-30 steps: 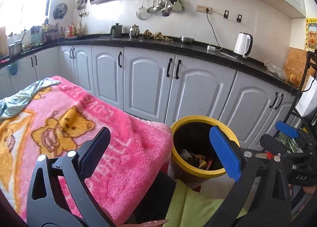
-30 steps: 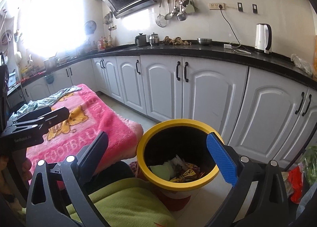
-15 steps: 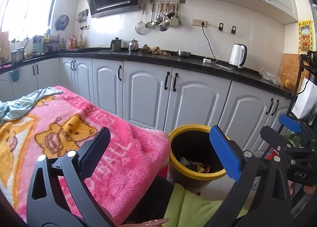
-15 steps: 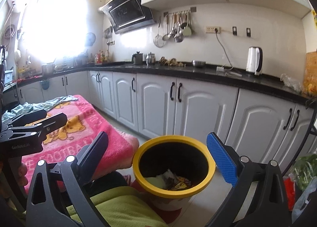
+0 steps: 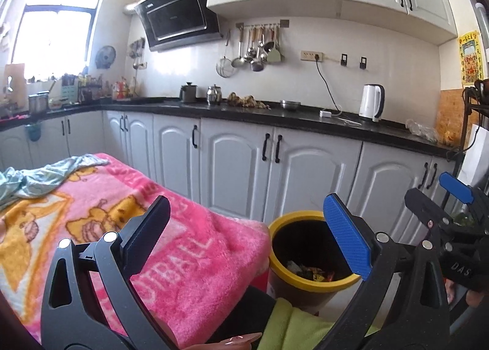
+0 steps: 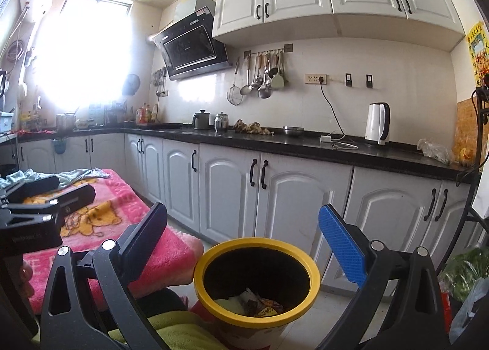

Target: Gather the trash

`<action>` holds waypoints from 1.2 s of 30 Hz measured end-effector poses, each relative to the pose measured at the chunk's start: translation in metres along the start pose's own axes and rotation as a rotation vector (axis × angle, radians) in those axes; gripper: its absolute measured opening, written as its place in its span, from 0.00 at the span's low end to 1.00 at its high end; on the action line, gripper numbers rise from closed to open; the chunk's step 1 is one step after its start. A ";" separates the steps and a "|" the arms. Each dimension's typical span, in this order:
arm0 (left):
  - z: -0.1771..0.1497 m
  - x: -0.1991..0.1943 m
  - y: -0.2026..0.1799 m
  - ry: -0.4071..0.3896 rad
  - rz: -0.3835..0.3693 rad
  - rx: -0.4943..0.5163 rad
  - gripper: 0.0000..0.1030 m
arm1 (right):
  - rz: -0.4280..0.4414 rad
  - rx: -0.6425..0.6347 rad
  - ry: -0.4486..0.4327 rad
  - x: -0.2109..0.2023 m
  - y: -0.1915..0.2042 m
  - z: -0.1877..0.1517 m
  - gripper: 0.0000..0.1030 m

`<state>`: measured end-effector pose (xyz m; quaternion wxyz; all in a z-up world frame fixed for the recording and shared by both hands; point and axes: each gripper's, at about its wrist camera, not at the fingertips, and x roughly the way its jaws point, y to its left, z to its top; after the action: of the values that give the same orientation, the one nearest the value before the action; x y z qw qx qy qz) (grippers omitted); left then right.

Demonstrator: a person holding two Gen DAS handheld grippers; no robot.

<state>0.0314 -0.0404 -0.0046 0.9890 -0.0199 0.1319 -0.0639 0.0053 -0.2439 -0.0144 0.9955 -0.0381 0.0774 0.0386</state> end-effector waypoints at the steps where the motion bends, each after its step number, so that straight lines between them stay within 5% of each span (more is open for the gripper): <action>1: 0.000 -0.001 0.001 -0.001 -0.002 -0.003 0.89 | -0.002 -0.006 -0.005 0.000 0.002 0.000 0.94; 36: 0.001 -0.001 0.002 0.007 -0.010 -0.008 0.89 | 0.006 -0.007 -0.002 -0.004 0.007 -0.003 0.94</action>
<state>0.0305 -0.0387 -0.0037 0.9881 -0.0245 0.1355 -0.0682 0.0003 -0.2377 -0.0174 0.9953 -0.0415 0.0764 0.0418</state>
